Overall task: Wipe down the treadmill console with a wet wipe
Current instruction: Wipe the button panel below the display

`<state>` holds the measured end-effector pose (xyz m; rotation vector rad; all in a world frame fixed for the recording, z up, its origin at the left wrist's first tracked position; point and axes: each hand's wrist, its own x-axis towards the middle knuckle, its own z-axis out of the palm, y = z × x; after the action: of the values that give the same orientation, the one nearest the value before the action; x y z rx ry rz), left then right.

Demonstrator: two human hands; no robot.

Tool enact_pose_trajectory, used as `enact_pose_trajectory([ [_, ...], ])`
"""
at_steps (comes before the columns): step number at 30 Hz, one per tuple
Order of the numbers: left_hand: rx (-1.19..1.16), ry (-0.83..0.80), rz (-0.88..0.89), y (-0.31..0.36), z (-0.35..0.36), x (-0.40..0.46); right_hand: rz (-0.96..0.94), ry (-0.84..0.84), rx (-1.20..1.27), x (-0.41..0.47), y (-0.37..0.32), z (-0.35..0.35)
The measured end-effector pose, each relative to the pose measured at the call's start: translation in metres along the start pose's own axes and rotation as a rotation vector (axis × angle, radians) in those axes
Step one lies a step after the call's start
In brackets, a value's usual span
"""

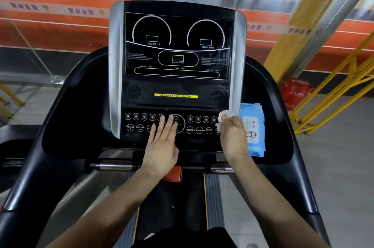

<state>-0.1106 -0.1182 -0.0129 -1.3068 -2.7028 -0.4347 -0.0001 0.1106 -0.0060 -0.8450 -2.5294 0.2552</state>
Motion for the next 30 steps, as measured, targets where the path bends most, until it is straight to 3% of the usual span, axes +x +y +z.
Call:
enact_pose_trajectory([
  [5,-0.024,0.021,-0.006,0.013,0.001,0.004,-0.094,-0.085,0.047,-0.029,0.0,0.014],
  [10,-0.048,0.029,-0.03,0.019,0.002,0.006,-0.013,0.165,0.366,-0.011,-0.006,-0.016],
  [18,-0.005,0.004,-0.021,0.013,0.003,0.003,-0.105,0.067,0.17,0.008,0.001,-0.005],
  [22,-0.018,-0.003,-0.031,0.011,0.002,0.006,0.0,0.043,0.167,0.015,0.015,-0.016],
  [30,-0.031,0.005,-0.018,0.014,0.002,0.011,-0.039,0.054,0.047,0.012,0.019,-0.025],
])
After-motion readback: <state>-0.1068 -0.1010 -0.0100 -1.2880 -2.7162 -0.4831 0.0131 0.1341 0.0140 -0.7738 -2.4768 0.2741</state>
